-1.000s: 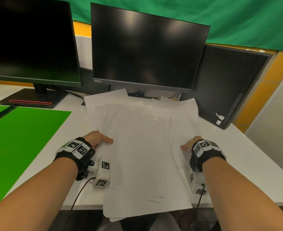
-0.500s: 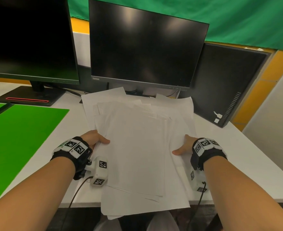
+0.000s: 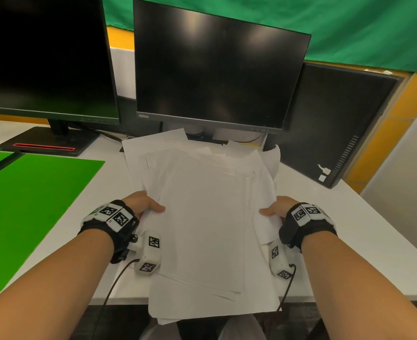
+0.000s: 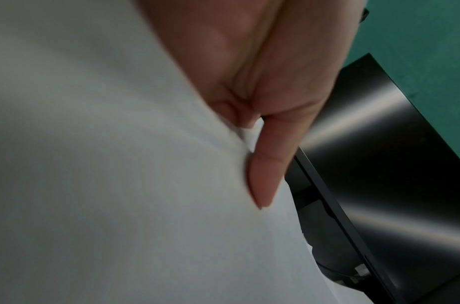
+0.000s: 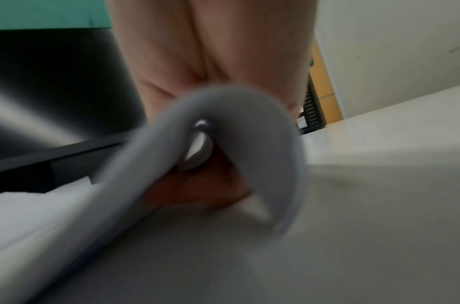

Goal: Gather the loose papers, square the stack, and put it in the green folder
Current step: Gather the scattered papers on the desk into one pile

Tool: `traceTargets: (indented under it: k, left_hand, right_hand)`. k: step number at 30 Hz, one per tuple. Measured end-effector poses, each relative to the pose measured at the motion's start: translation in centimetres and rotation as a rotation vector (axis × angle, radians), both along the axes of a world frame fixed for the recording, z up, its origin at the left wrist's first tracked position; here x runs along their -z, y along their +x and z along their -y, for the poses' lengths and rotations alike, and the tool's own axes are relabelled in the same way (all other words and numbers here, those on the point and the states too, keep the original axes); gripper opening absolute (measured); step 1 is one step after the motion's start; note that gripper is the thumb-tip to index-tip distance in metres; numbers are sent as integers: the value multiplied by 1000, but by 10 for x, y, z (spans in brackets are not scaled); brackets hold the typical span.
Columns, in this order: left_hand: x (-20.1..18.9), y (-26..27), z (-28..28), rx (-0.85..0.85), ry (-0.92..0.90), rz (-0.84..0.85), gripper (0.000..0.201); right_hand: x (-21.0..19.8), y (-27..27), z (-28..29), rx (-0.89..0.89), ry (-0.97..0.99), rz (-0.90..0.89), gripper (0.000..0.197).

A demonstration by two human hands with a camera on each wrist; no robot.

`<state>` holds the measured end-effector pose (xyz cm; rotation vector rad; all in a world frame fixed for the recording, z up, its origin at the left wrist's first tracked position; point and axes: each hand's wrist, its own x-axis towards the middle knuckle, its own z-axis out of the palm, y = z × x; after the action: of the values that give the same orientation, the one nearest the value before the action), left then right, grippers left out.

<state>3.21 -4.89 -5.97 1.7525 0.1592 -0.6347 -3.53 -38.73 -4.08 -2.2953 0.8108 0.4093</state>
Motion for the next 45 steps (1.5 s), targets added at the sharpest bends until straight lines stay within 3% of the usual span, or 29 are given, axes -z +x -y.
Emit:
traceTargets:
  k: [4,7,8,11,13,14,16,17,19,22,25,28,29,31,33,34,36,37,39,42,45]
  left_hand:
    - [33,37,-12,-3,50,18,91]
    - [17,25,-2,-27,116,54,71]
    - [6,16,5,-33,174,77,69]
    - [-11,7,24,-66,473,216,70]
    - [-18,7,23,-66,637,255,72]
    - [-20,10,19,-72,648,255,71]
    - [-19,14,11,-49,581,213,67]
    - [-20,15,8,-43,551,199,66]
    - [-21,18,3,-46,518,198,64]
    - [-20,21,2,-54,404,208,60]
    - [-1,33,-4,-50,284,216,73]
    - [26,54,-14,-106,168,199,76]
    - [19,46,-14,-126,114,204,78]
    - [22,52,-19,-175,67,186,94]
    - [15,45,-17,-159,45,123,107]
    - [10,40,-13,-114,36,83,97]
    - [-5,20,0,-28,4,65,44]
    - [-8,15,4,2,-13,59,28]
    - [-8,13,7,78,-50,54,34]
    - [-6,16,-1,150,-122,38,56]
    - [0,15,2,118,-130,97,59]
  right_hand:
    - [8,-12,13,-10,189,-27,76]
    - [6,-14,19,61,189,-60,83]
    - [0,-15,16,95,144,-15,87]
    - [-7,-9,12,192,33,169,77]
    - [-4,-4,7,97,33,102,82]
    - [7,3,14,24,59,55,95]
    - [29,13,31,-78,109,-48,123]
    - [37,16,37,-87,146,-70,120]
    - [23,7,25,-66,200,-45,98]
    - [3,4,10,50,77,122,71]
    - [-2,3,-6,13,-16,104,49]
    - [2,1,-9,-53,63,-8,51]
    - [0,0,-8,-61,135,-29,54]
    - [3,4,0,42,223,49,70]
    - [3,11,1,147,205,177,74]
    - [0,14,-3,129,210,206,77]
    - [-6,17,-20,28,286,205,83]
    - [-10,16,-26,-30,316,193,73]
    - [-12,16,-28,-126,345,146,55]
    - [-6,16,-16,-99,257,64,84]
    - [-4,17,-18,-82,183,63,77]
